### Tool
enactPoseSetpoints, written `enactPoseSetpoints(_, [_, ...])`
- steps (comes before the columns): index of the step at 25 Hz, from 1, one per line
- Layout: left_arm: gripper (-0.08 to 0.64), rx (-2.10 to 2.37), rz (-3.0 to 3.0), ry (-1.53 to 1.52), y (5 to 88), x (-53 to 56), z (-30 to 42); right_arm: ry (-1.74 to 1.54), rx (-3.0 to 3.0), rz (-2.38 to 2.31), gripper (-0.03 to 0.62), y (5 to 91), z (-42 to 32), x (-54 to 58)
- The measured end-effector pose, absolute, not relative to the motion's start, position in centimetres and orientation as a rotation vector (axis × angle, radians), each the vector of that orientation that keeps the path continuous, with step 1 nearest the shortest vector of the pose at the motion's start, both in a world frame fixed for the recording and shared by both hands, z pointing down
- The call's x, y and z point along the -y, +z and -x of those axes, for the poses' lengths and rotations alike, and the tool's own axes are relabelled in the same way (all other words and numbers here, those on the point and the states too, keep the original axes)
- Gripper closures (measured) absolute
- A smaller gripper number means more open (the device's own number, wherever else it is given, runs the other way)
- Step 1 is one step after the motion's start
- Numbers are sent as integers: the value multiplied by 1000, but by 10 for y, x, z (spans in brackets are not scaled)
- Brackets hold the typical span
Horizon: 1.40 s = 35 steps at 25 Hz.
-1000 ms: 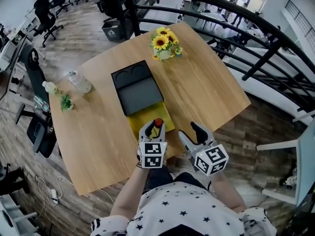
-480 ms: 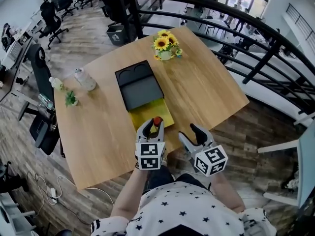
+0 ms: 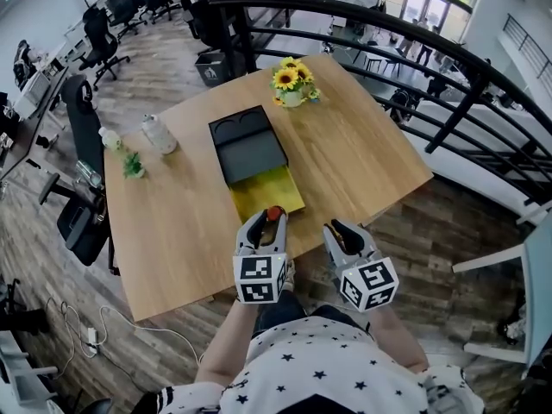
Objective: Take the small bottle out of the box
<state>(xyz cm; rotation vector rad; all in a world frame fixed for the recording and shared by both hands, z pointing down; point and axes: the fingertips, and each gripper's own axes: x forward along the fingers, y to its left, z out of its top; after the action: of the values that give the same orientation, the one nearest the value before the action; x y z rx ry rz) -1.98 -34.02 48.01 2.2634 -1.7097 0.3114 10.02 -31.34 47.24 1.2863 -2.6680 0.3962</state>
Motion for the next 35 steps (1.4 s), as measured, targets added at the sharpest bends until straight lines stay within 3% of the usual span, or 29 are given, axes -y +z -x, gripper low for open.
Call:
enactPoseSetpoints(7, [436,1738,-2280,265,463,300,18,346,2665,-1335,584,462,-110,285])
enactPoseSetpoints(35, [435,1792,-2316,149,444,203,34,226,2717,-1358,584,451,-105,211])
